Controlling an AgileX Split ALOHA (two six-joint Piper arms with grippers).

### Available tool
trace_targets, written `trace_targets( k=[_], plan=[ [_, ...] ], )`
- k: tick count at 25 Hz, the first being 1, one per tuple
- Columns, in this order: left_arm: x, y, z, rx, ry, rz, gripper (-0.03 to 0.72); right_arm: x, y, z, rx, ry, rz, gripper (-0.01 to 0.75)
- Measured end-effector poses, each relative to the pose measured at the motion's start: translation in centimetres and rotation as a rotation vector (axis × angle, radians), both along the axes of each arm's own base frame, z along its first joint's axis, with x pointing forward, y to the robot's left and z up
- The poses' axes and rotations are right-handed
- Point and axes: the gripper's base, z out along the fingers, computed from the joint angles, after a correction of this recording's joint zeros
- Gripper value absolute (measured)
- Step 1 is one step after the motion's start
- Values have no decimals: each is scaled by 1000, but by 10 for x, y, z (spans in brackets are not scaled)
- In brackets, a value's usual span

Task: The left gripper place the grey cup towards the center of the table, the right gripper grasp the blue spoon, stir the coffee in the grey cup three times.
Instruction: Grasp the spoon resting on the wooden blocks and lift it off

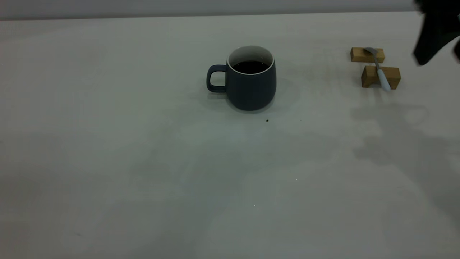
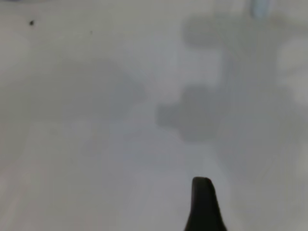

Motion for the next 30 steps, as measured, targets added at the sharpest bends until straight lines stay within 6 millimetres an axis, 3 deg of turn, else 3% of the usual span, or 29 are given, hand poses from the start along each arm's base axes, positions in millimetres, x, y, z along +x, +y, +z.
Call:
trace_targets(
  k=[5,11,20,30],
  plan=[
    [0,0,0,0,0,0,351,29,6,-40,-10,64,6,583],
    [0,0,0,0,0,0,351,60,9,-70,-24,81,18,584],
    [0,0,0,0,0,0,351,96,10,-94,-77,56,66,584],
    [0,0,0,0,0,0,351,116,-4,-120,-126,92,48,584]
  ],
)
